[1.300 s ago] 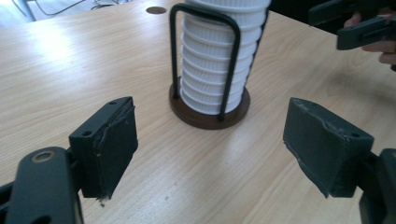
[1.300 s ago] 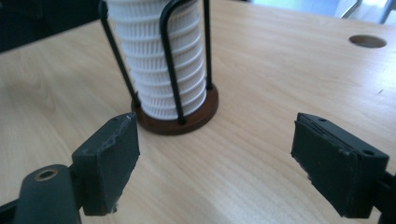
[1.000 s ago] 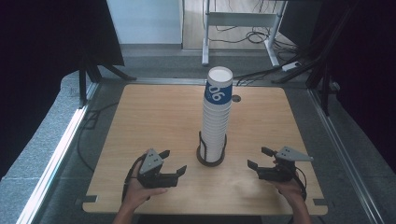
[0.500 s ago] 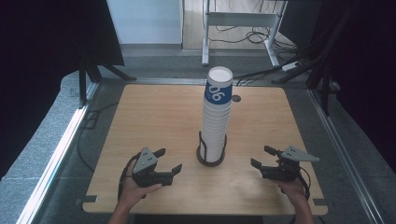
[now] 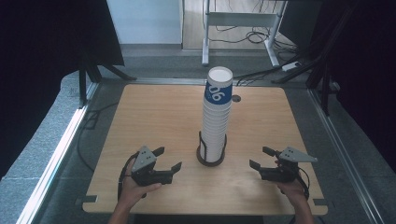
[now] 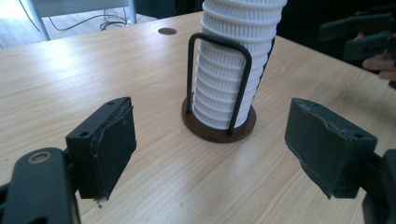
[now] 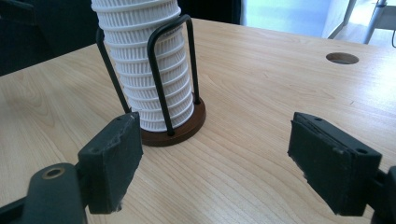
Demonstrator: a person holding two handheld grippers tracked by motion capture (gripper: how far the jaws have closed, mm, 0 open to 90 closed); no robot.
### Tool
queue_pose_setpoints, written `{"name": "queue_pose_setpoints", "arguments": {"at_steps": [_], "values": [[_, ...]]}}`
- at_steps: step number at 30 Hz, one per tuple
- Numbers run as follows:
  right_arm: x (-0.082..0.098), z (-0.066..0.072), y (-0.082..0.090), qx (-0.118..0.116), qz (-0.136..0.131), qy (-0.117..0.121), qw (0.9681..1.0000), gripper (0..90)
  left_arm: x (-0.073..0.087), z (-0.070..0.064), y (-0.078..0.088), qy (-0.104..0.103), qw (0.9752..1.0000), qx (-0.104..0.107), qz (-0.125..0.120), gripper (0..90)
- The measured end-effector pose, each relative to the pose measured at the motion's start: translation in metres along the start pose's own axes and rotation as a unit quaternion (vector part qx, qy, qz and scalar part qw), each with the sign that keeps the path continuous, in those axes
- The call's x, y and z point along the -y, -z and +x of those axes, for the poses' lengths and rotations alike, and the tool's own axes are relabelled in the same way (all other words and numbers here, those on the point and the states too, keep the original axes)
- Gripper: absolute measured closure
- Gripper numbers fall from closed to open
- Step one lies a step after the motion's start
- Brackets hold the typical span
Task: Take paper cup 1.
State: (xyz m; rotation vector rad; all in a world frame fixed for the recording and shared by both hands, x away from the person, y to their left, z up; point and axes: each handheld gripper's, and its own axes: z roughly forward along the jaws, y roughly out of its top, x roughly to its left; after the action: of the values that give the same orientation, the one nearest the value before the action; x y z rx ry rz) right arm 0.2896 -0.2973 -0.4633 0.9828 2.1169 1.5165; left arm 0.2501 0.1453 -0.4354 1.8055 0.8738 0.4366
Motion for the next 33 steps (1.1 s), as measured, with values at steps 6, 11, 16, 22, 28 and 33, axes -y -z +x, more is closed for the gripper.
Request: {"name": "queue_pose_setpoints", "arguments": {"at_steps": [6,11,16,22,28,33], "values": [[0.002,0.001,-0.002,-0.001,0.006,0.007,1.0,18.6,-0.01,0.0,-0.001,0.008,0.9999,0.005,-0.009,15.6],[0.001,0.001,0.001,-0.001,0.001,0.007,1.0,18.9,-0.02,-0.002,-0.001,0.011,0.9996,0.011,-0.023,15.4],[0.001,0.001,0.001,0.001,0.0,0.008,1.0,19.2,-0.026,-0.003,-0.005,0.009,0.9994,0.021,-0.024,15.0],[0.002,0.001,0.0,0.001,0.003,0.011,0.9999,19.6,-0.034,-0.007,-0.012,0.0,0.9994,0.026,-0.024,14.9],[0.002,0.001,0.0,0.001,0.003,0.013,0.9999,19.8,-0.047,-0.012,-0.017,-0.008,0.9992,0.03,-0.026,14.9],[0.001,0.001,0.001,0.001,0.003,0.017,0.9999,20.1,-0.064,-0.014,-0.026,-0.012,0.9987,0.04,-0.028,14.7]]}}
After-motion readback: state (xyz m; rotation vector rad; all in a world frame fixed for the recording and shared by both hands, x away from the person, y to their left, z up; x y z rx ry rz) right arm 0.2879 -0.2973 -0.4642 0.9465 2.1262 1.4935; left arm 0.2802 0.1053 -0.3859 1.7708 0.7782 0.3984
